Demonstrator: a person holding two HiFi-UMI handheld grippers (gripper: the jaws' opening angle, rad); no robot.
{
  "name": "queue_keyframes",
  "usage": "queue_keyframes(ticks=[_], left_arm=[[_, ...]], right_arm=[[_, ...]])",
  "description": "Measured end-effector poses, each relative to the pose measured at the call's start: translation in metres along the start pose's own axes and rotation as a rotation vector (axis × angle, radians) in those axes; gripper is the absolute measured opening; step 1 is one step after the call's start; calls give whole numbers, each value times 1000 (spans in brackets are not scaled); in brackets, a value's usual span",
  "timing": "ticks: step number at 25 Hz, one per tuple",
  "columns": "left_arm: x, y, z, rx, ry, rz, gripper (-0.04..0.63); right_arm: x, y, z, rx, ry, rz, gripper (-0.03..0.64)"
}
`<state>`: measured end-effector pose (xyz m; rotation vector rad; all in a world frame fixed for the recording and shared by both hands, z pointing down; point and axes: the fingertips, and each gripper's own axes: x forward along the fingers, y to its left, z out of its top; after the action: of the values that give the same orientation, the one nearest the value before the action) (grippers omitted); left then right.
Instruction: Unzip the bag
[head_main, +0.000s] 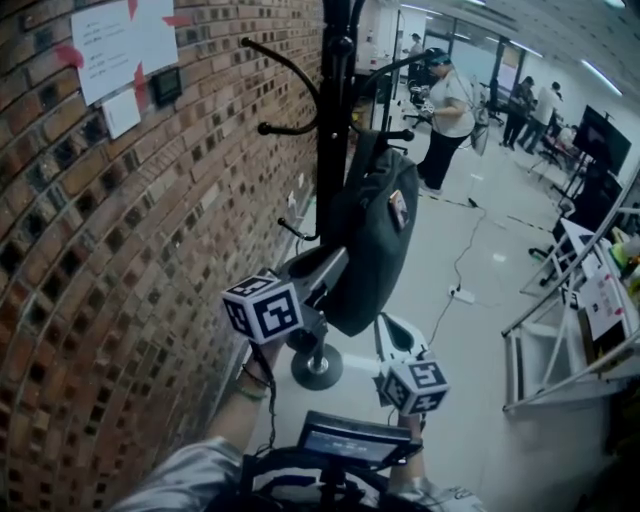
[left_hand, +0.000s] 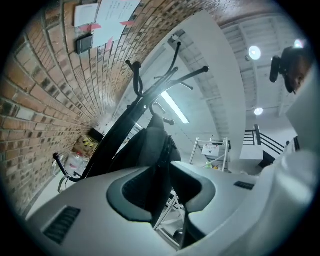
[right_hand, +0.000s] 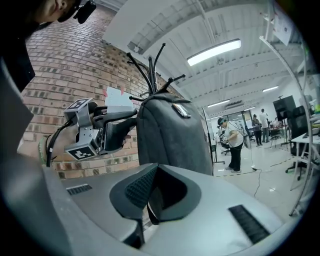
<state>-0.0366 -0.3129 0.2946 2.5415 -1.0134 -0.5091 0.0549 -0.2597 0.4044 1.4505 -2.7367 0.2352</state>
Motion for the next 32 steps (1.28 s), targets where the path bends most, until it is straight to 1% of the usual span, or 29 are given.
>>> queue_keyframes(ticks=[3,7,9,11,13,14,16,18,21,25,27,30,32], left_arm=[[4,1,-1,4,28,-2,104],[8,-2,-2,31,86,3,104],[8,-3,-1,37,98,-5,104],[8,-9,5,31,74,-32,104],[11,-20,16,3,29,-82,104],[14,-26,21,-2,21,-101,104],[18,-31,24,37,34,-105,104],[17,-31,23,73,39,-88,104],[14,-28,20,83,38,-68,104],[15,-26,16,124,44,-37,104],[17,-27,16,173,67,2,104],[19,-27,14,271,104,98,104],[20,-27,13,288,107,139,104]], right_arm=[[3,2,-7,5,12,-5,-11],[6,4,-8,-5,18,-20,-11],[8,7,-10,-4,25,-16,-11],[10,9,-14,-3,32,-13,-11],[12,9,-16,-4,35,-13,-11],[12,9,-15,-7,35,-14,-11],[13,8,-16,-9,31,-22,-11],[12,8,-15,-7,31,-30,-11],[12,9,-14,8,36,-27,-11],[12,5,-22,2,44,-38,-11],[14,5,-22,-1,46,-36,-11],[15,7,-22,3,51,-38,-11],[15,7,-25,1,57,-38,-11]])
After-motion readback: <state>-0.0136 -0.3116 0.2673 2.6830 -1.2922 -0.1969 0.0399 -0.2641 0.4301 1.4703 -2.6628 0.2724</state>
